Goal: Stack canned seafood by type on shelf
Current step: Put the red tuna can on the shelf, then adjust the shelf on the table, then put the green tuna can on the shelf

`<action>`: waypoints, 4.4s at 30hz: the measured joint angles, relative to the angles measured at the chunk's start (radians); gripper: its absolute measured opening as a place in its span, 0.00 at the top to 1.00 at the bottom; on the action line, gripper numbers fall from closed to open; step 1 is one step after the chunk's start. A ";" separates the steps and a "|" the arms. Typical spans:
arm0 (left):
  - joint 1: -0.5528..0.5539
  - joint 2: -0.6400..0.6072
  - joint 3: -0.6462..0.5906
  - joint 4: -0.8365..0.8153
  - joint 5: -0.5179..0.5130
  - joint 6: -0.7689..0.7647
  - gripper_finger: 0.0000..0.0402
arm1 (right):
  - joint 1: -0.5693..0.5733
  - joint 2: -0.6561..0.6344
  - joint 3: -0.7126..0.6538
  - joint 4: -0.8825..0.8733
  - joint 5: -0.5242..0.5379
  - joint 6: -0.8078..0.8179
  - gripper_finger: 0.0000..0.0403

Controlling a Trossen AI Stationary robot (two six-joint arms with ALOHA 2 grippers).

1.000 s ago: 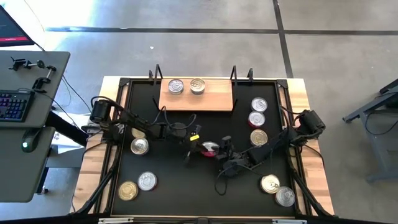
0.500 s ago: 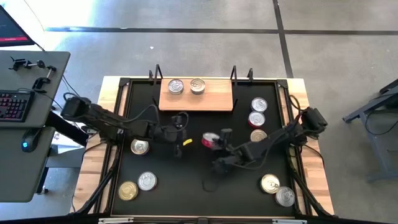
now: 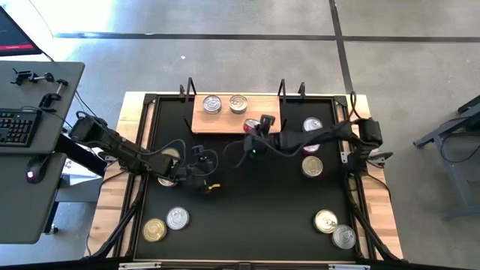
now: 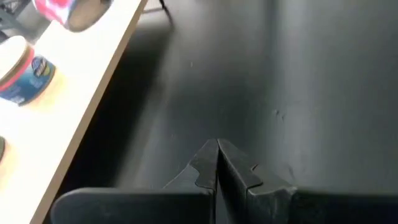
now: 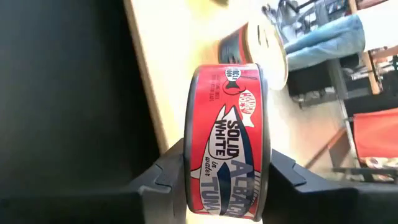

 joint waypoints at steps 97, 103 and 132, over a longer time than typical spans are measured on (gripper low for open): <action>-0.176 -0.002 0.000 -0.371 -0.333 -0.324 1.00 | 0.157 -0.559 -0.357 -0.413 -0.251 1.034 1.00; -0.144 -0.002 0.000 -0.523 -0.389 -0.459 1.00 | 0.095 -0.649 -0.484 -0.364 -0.018 1.214 1.00; -0.017 -0.006 -0.315 0.173 -0.251 -0.259 1.00 | -0.040 -0.771 -0.615 0.237 -0.055 0.737 1.00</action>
